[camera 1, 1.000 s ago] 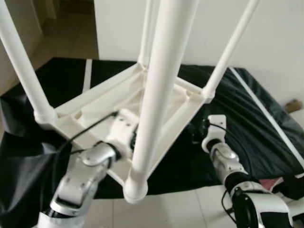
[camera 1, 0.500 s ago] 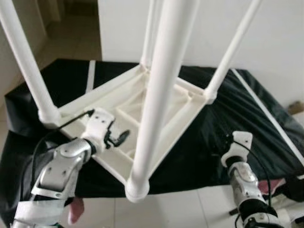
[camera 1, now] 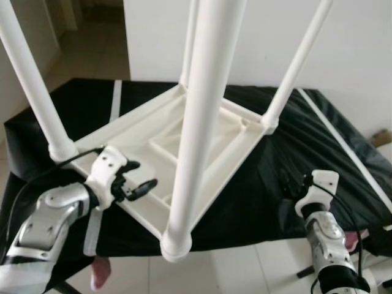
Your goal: Building children table
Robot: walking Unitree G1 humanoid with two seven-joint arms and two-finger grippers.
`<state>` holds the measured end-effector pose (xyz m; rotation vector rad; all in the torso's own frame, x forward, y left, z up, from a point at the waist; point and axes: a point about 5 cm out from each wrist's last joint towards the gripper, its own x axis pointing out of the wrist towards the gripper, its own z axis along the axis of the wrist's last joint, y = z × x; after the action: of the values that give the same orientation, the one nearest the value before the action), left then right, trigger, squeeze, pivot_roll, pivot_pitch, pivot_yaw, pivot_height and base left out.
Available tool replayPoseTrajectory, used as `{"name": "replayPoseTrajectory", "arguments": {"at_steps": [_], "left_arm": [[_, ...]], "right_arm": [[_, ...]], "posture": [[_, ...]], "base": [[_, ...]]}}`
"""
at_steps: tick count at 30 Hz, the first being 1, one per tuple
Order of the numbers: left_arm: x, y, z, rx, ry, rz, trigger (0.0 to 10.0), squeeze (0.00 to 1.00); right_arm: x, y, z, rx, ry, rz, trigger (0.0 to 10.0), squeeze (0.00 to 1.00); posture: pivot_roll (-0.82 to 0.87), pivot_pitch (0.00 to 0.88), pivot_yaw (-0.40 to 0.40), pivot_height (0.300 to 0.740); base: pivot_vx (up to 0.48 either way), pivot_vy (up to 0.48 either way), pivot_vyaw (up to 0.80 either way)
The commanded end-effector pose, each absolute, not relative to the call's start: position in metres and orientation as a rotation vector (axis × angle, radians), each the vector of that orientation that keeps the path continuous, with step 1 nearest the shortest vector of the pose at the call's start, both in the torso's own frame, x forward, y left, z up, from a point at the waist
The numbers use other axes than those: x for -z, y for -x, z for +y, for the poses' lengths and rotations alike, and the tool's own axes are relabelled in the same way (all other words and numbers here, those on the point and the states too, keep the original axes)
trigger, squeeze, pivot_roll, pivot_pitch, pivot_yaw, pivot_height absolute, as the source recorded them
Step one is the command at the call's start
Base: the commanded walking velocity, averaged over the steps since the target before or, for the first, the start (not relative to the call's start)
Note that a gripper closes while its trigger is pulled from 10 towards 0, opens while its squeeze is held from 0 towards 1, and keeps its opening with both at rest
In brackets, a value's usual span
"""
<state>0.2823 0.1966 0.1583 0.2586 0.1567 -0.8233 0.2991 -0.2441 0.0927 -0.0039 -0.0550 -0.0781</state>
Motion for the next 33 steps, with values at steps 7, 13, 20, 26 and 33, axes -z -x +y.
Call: {"name": "replayPoseTrajectory", "arguments": {"at_steps": [7, 13, 20, 26, 33], "left_arm": [[-0.151, -0.248, 0.205, 1.152, -0.250, 0.259, 10.0, 0.00], [-0.154, -0.234, 0.209, 1.217, -0.310, 0.286, 10.0, 0.00], [-0.159, -0.224, 0.217, 1.232, -0.340, 0.308, 10.0, 0.00], [-0.151, -0.214, 0.216, 1.265, -0.443, 0.379, 10.0, 0.00], [-0.147, -0.206, 0.203, 1.305, -0.487, 0.382, 10.0, 0.00]], "right_arm": [[-0.093, -0.298, -0.247, 0.061, 0.026, -0.031, 10.0, 0.00], [-0.094, -0.298, -0.248, 0.047, 0.034, -0.019, 10.0, 0.00], [-0.097, -0.301, -0.248, 0.028, 0.046, -0.016, 10.0, 0.00], [-0.100, -0.305, -0.245, 0.001, 0.058, -0.014, 10.0, 0.00], [-0.101, -0.305, -0.245, -0.006, 0.060, -0.014, 10.0, 0.00]], "posture": [[0.15, 0.000, -0.101, 0.740], [0.16, 0.000, -0.108, 0.740], [0.17, 0.000, -0.122, 0.740], [0.17, 0.000, -0.132, 0.740], [0.17, 0.000, -0.131, 0.740]], "base": [[0.000, 0.000, 0.00], [0.000, 0.000, 0.00], [0.000, 0.000, 0.00], [0.000, 0.000, 0.00], [0.000, 0.000, 0.00]]}}
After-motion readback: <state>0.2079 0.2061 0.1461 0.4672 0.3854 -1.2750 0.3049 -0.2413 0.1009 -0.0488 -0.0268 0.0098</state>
